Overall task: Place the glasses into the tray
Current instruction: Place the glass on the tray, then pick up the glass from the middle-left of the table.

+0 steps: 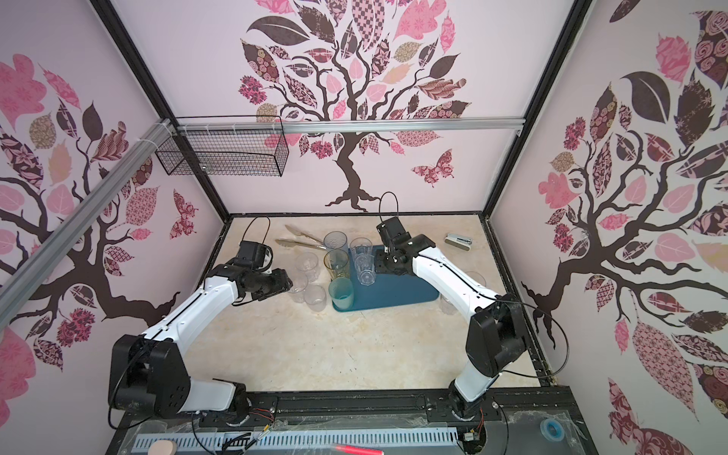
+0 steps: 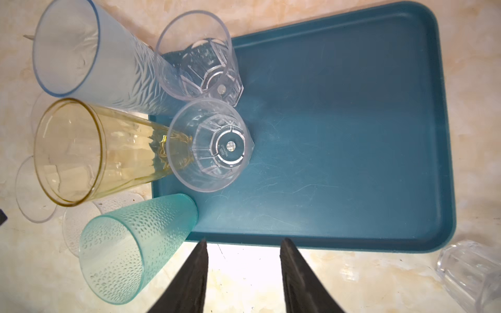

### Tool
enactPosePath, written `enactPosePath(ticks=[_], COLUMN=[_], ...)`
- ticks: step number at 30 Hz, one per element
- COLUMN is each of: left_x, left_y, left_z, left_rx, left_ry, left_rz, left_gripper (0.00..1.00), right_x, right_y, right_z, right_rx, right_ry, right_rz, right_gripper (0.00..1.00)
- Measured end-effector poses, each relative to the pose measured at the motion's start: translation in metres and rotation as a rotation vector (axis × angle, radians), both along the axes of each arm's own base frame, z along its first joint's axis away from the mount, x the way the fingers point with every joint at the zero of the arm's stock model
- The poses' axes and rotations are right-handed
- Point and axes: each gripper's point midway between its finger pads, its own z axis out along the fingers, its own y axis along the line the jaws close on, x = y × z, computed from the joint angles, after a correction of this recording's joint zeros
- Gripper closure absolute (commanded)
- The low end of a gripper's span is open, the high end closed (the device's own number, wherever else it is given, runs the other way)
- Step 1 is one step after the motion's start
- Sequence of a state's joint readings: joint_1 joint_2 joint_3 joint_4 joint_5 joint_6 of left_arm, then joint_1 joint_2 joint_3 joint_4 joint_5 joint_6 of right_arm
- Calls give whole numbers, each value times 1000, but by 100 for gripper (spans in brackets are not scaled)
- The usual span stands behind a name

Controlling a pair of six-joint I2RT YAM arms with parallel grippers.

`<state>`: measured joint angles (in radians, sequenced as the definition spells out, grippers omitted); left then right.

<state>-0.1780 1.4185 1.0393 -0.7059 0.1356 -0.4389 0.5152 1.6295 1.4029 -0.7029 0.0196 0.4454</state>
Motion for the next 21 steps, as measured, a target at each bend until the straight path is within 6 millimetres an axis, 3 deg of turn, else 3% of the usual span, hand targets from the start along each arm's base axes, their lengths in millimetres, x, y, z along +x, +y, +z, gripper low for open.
enactPosePath(ticks=[4, 10, 21], left_x=[14, 21, 21], left_y=[4, 7, 6], left_z=[1, -16, -25], left_rx=[39, 110, 183], left_ry=[-16, 20, 29], left_rz=[-2, -14, -40], left_gripper=[41, 49, 64], right_x=[-6, -11, -9], right_y=[-2, -4, -2], right_z=[-11, -17, -15], right_rx=[-5, -3, 5], right_ry=[23, 27, 16], right_rz=[4, 6, 7], right_gripper=[53, 53, 53])
